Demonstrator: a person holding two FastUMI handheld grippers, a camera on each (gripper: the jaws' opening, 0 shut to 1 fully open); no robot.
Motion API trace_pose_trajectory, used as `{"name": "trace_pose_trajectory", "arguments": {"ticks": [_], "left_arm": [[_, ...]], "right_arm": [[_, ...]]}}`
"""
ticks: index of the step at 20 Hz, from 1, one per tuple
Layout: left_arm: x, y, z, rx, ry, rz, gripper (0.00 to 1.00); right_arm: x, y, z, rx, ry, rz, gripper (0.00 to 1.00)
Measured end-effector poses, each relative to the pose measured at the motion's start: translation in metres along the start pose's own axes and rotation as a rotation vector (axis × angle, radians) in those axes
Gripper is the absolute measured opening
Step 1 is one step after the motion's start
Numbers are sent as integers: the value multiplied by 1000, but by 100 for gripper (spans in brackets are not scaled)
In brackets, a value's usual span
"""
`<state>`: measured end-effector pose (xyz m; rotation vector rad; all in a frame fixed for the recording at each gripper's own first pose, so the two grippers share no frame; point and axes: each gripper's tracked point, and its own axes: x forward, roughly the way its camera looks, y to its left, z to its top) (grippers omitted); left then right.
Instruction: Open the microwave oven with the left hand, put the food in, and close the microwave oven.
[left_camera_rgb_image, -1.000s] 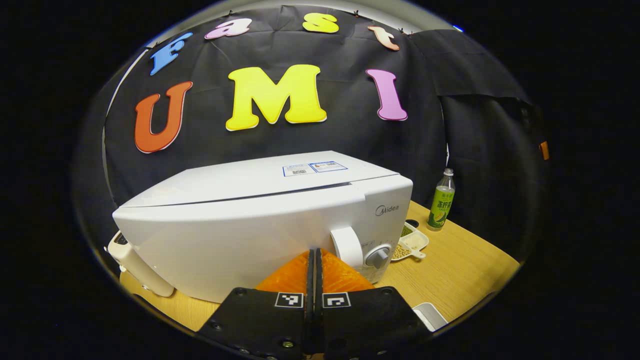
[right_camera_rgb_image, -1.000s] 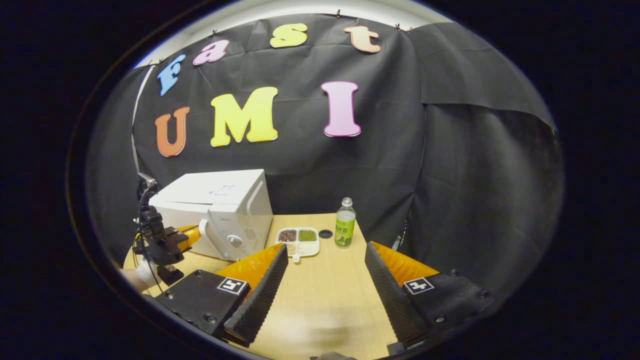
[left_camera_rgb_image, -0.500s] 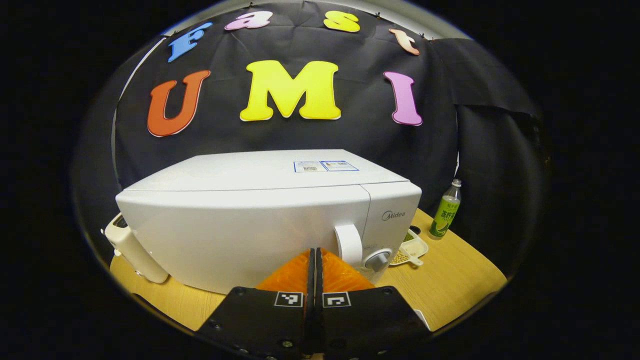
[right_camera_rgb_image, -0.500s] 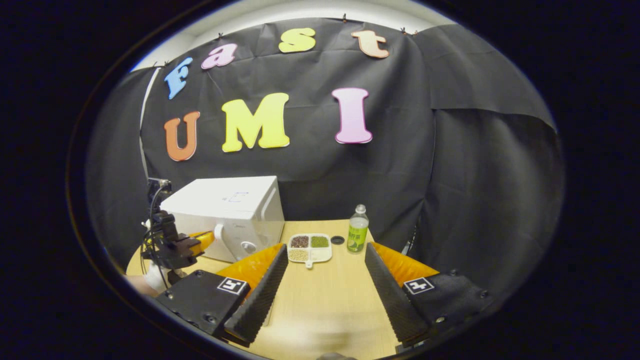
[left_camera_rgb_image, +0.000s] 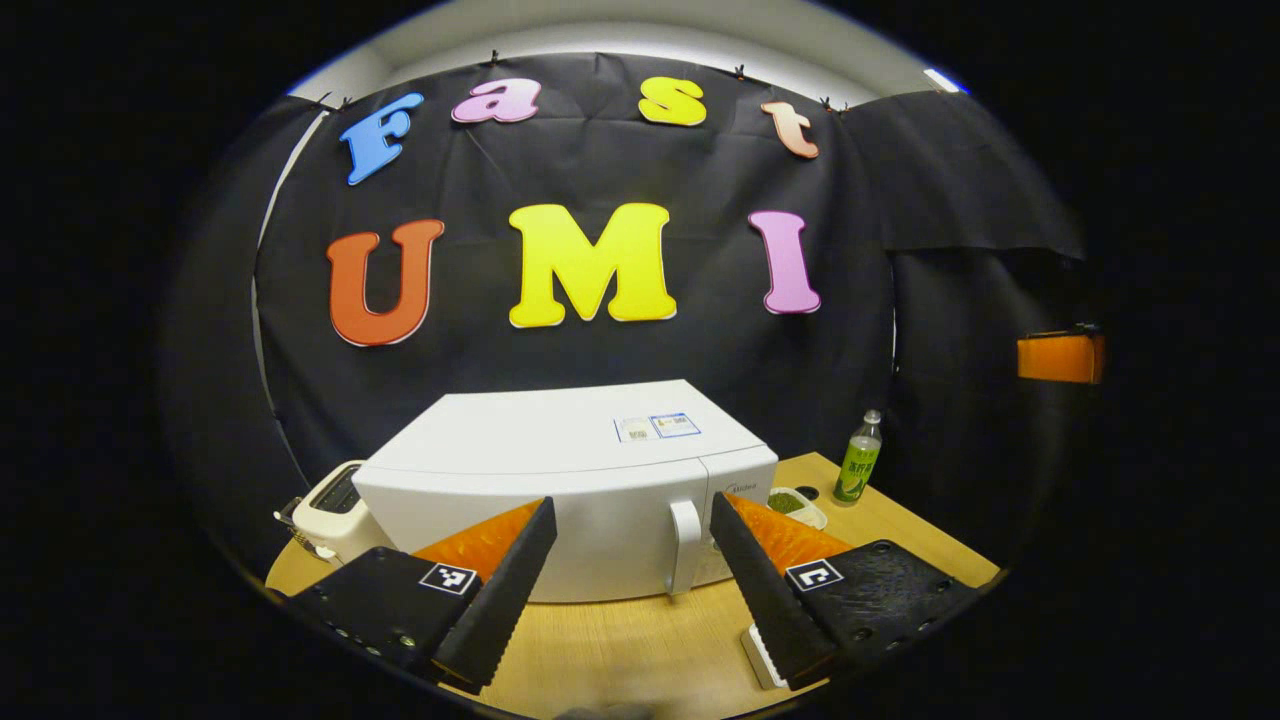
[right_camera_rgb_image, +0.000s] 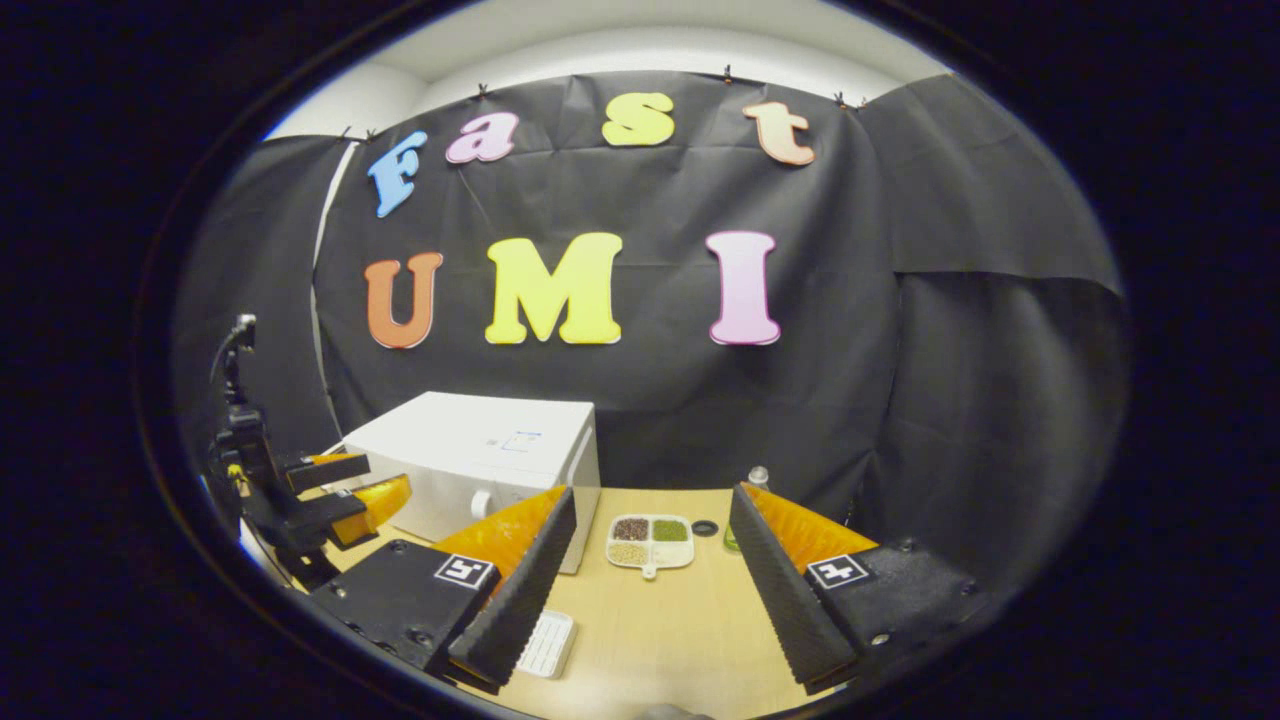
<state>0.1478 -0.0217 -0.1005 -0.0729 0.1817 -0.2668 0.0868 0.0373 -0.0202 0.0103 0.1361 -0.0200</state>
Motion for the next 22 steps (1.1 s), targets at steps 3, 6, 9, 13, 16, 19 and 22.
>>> {"name": "trace_pose_trajectory", "arguments": {"ticks": [3, 6, 9, 13, 16, 19, 22], "left_arm": [[-38, 10, 37, 6, -67, 8, 96], [-73, 26, 63, 24, -118, 48, 96], [-107, 39, 72, 15, -139, 94, 96], [-143, 55, 72, 28, -144, 170, 96], [-158, 56, 73, 22, -161, 182, 96], [-167, 59, 73, 17, -163, 193, 96], [-176, 59, 78, 17, -173, 197, 96]], "right_arm": [[-15, 5, 8, -11, -31, 1, 92], [-35, 8, 16, -18, -59, -5, 92], [-53, 8, 22, -9, -87, -20, 92], [-78, 10, 25, 3, -108, -29, 99], [-86, 10, 24, 5, -113, -33, 99], [-90, 17, 24, 21, -112, -21, 98], [-95, 20, 25, 10, -114, -19, 99]]}}
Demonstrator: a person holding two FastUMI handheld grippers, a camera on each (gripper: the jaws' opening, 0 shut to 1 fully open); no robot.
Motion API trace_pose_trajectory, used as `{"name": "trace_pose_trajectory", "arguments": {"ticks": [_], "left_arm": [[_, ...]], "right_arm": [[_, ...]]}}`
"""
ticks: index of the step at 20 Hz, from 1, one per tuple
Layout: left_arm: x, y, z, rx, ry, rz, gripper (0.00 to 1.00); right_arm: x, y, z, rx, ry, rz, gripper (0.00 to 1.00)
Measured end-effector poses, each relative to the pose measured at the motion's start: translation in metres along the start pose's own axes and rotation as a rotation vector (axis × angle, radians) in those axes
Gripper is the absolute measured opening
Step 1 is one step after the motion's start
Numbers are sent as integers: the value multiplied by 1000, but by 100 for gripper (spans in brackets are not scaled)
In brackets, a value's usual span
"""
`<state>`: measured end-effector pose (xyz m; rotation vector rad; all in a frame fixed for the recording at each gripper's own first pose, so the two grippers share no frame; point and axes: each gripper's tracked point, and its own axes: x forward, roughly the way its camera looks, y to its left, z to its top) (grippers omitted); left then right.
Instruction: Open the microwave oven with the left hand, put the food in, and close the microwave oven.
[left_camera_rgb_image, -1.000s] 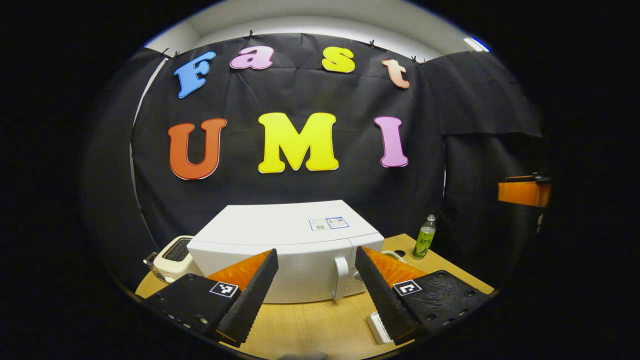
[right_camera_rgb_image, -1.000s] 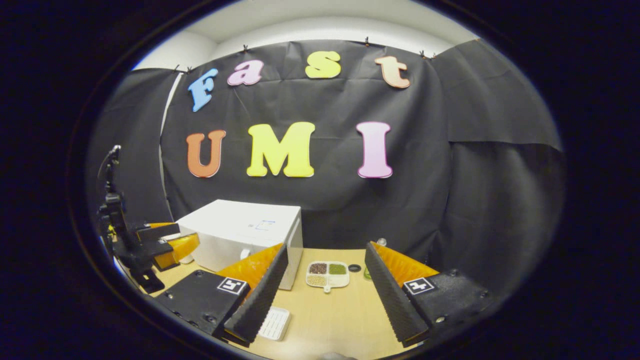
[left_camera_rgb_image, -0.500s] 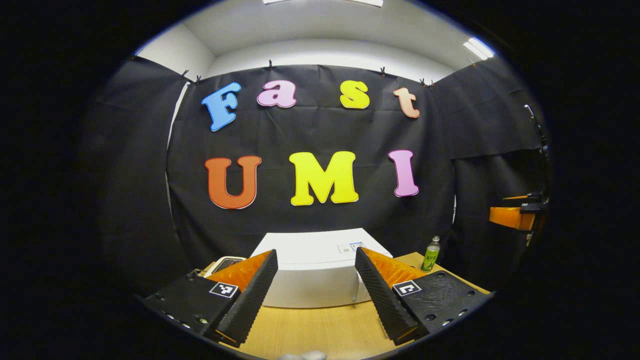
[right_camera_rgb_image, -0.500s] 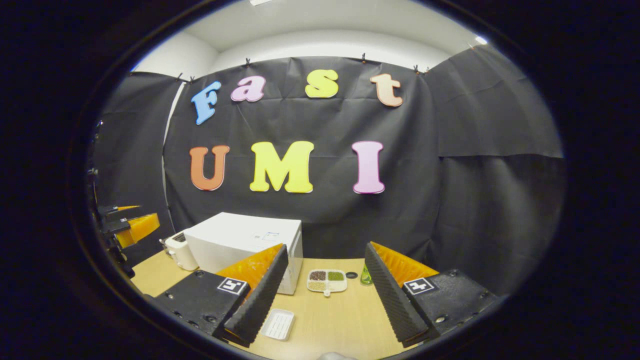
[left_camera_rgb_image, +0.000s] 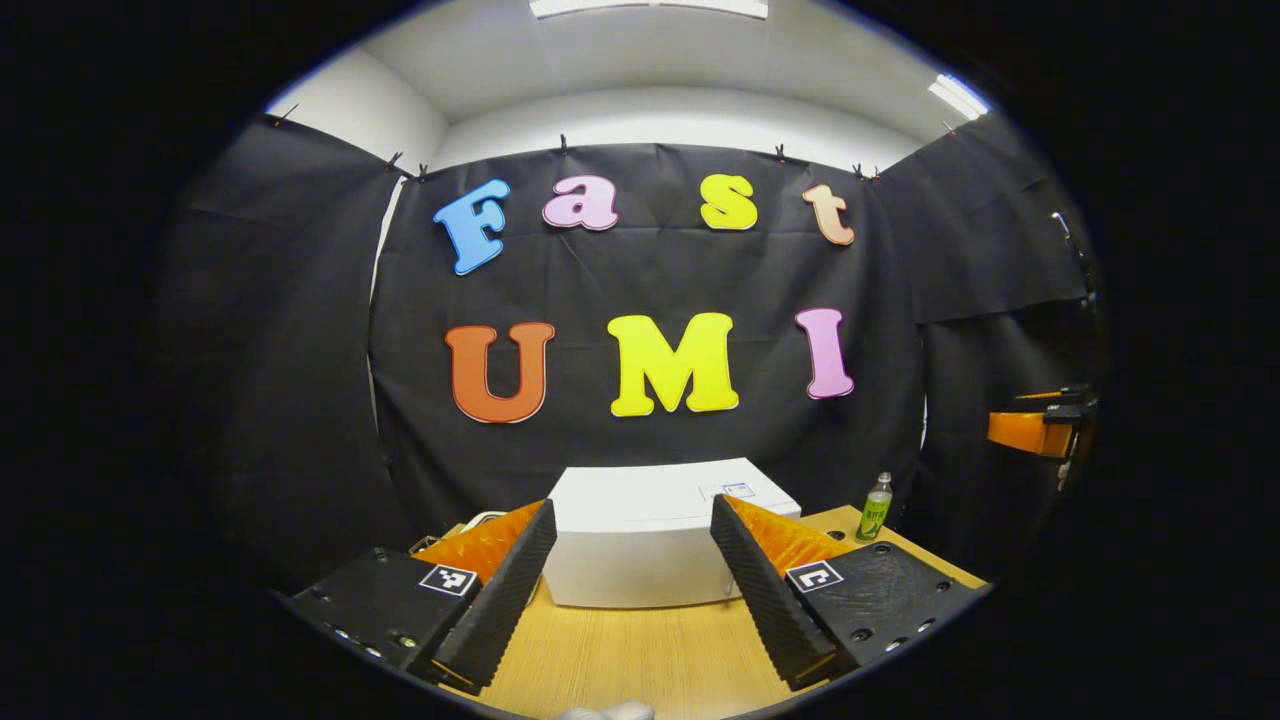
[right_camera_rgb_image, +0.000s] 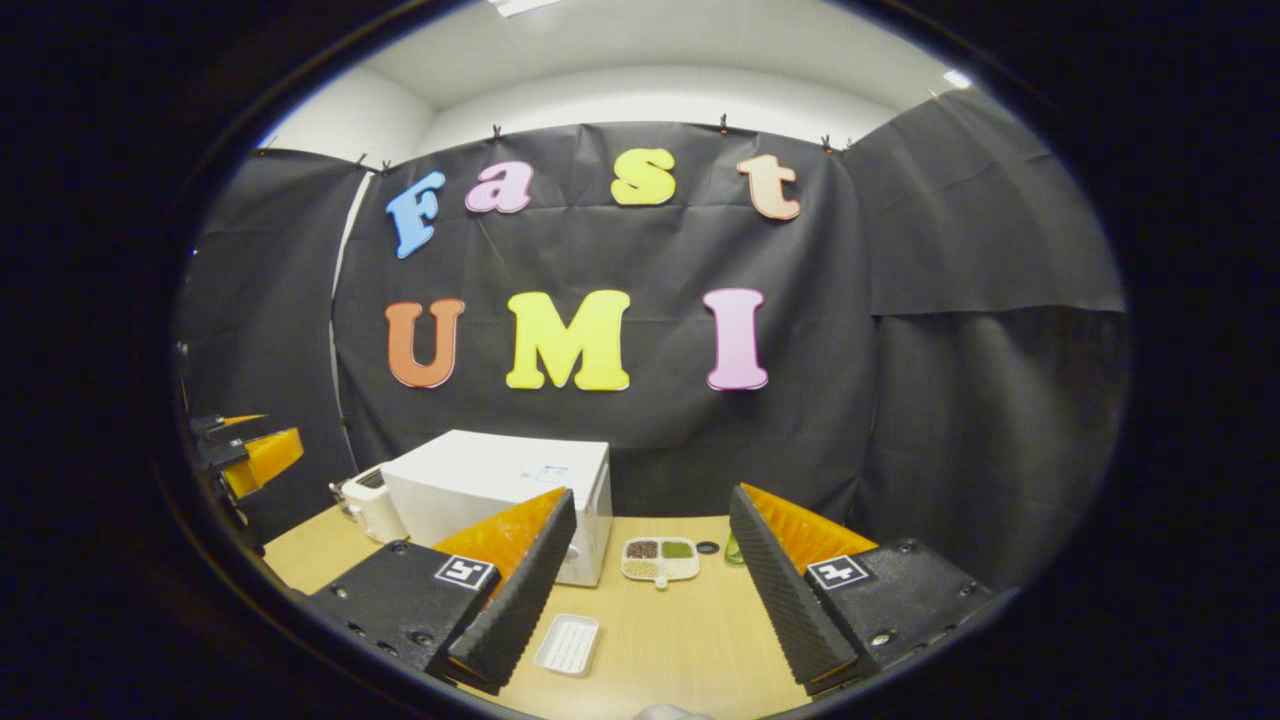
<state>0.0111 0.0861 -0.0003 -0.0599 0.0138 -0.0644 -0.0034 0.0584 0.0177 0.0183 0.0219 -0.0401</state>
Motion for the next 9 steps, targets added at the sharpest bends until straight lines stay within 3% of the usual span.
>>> {"name": "trace_pose_trajectory", "arguments": {"ticks": [9], "left_arm": [[-11, 1, 3, -11, -4, -3, 96]], "right_arm": [[-7, 4, 4, -12, -7, 6, 99]]}}
